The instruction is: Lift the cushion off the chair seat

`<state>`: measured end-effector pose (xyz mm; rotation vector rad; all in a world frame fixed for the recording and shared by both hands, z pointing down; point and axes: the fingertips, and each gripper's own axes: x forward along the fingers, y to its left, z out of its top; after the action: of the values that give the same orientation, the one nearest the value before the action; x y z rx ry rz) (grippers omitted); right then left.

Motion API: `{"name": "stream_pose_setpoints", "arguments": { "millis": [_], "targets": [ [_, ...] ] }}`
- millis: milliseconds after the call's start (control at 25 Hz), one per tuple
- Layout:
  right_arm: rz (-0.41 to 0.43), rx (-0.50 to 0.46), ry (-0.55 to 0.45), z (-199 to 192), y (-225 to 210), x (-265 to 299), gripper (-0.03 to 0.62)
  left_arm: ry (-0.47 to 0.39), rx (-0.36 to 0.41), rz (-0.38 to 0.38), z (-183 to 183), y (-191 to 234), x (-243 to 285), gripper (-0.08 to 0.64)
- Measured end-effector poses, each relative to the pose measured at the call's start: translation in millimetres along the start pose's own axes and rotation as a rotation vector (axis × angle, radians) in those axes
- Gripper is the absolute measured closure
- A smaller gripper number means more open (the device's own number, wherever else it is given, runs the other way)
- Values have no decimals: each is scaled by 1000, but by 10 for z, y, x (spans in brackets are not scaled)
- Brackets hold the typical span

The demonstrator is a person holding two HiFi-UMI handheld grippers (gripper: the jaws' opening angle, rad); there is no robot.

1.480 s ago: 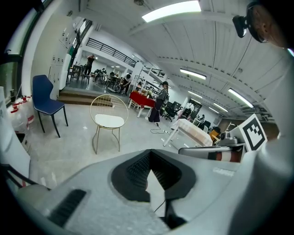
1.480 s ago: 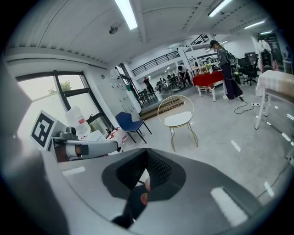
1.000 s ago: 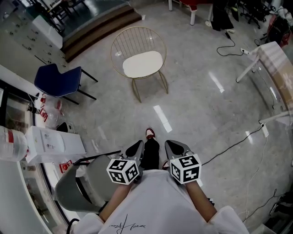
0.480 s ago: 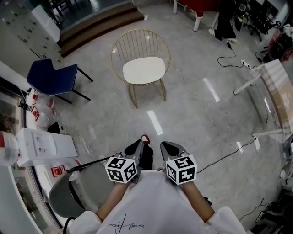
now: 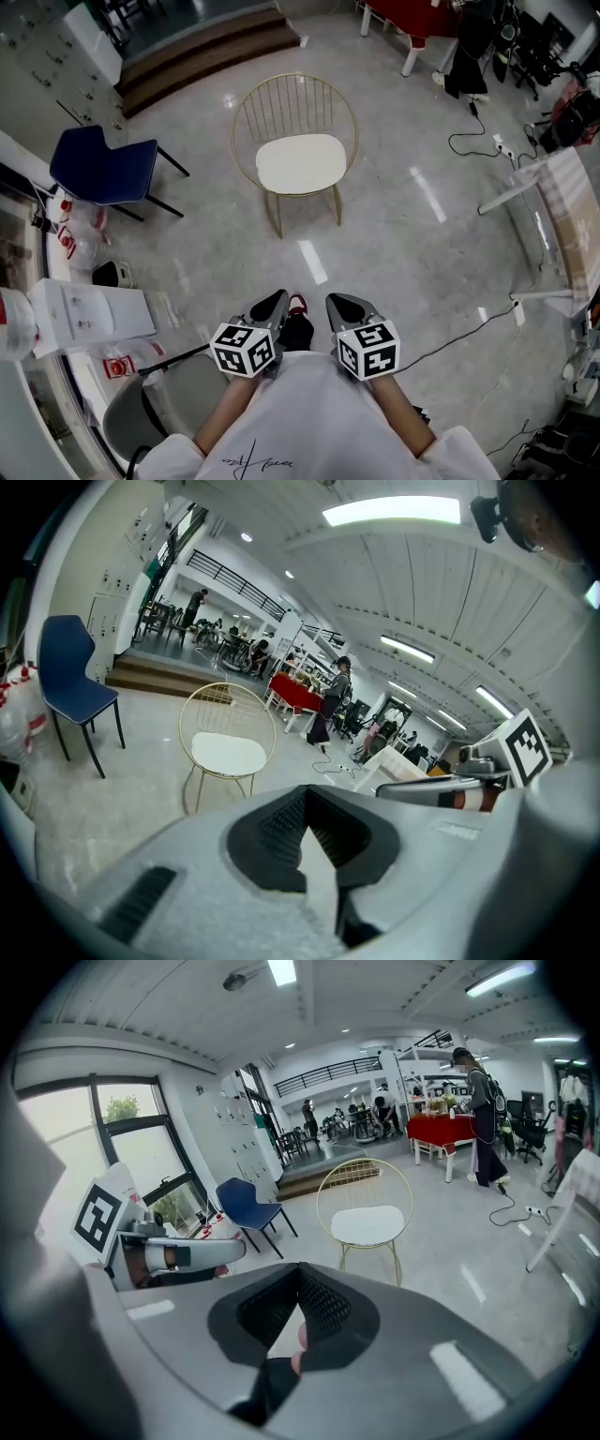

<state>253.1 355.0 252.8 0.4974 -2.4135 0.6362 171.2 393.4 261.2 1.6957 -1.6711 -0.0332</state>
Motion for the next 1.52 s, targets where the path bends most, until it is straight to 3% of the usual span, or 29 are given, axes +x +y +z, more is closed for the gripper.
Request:
{"name": "stream_pose_setpoints", "arguments": {
  "millis": [480,1040,1520],
  "targets": [
    [18,-32,1,657,24,719,584,-32,6,14,751,660,252,561],
    [-23,-6,-6,885,-208,945,584,10,-11,-15,919,865,533,561],
    [-2,-12,-14,1414,-522,1467,584,-30,-56,41,1404,1309,916,561]
  ]
}}
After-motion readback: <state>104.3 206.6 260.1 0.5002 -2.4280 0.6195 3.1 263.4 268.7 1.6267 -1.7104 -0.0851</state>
